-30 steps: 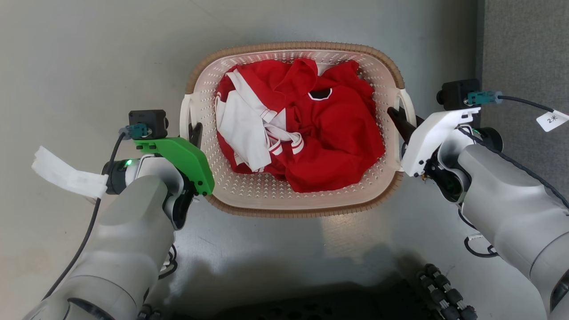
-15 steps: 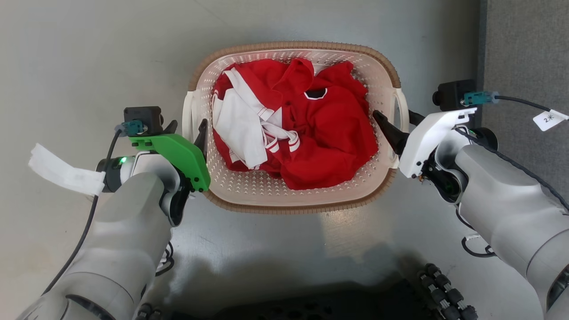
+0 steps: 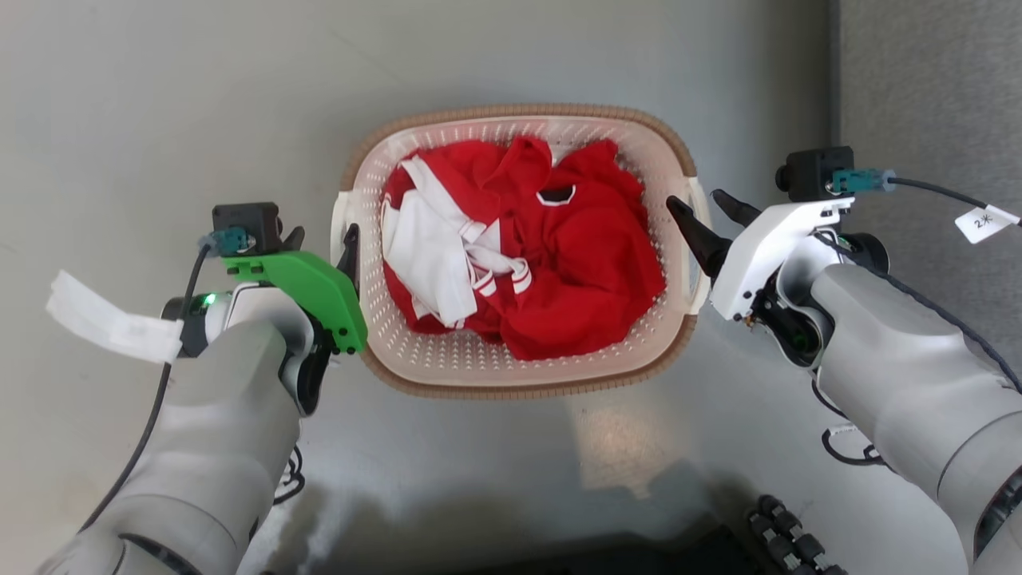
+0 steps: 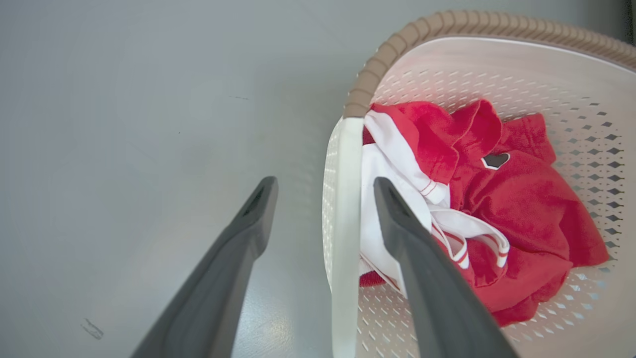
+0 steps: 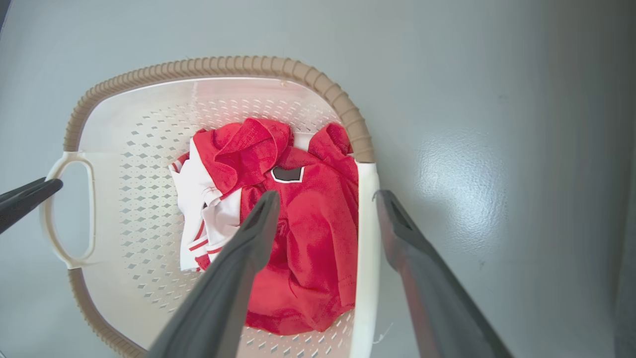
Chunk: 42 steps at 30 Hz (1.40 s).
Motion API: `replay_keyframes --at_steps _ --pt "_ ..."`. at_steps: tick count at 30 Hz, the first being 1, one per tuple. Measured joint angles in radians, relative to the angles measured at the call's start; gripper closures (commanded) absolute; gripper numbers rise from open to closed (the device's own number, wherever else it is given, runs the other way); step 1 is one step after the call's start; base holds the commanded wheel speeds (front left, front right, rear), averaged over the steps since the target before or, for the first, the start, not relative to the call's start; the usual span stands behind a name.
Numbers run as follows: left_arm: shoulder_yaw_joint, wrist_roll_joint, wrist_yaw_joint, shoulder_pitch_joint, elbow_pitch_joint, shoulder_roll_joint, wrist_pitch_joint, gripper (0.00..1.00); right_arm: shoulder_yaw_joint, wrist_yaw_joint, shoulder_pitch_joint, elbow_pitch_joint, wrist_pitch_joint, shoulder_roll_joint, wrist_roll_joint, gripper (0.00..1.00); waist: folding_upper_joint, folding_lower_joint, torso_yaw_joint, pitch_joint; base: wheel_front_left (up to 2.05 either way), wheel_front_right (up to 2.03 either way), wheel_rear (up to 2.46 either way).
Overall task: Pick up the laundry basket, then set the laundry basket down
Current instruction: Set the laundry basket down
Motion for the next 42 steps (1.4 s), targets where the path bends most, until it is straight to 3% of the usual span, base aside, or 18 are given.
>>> replay_keyframes --at_steps 18,31,42 --pt "0.003 0.002 -0.016 0.104 0.023 0.0 -0.017 0.0 0.003 0.001 0.101 0.011 -0.053 0.0 0.033 0.0 0.0 0.0 -0.017 -0.22 0.0 0.0 0.0" --pt "0.093 0.074 -0.017 0.128 -0.129 0.037 -0.017 0.0 -0.022 0.001 0.145 0.009 -0.082 -0.037 0.01 0.0 0.0 -0.0001 -0.007 -0.396 0.0 0.0 0.0" --pt "0.203 0.15 0.004 0.242 -0.284 0.071 -0.017 0.0 -0.267 0.001 0.152 -0.114 -0.082 -0.092 -0.132 0.0 0.0 -0.0001 0.014 -0.546 0.0 0.0 0.0"
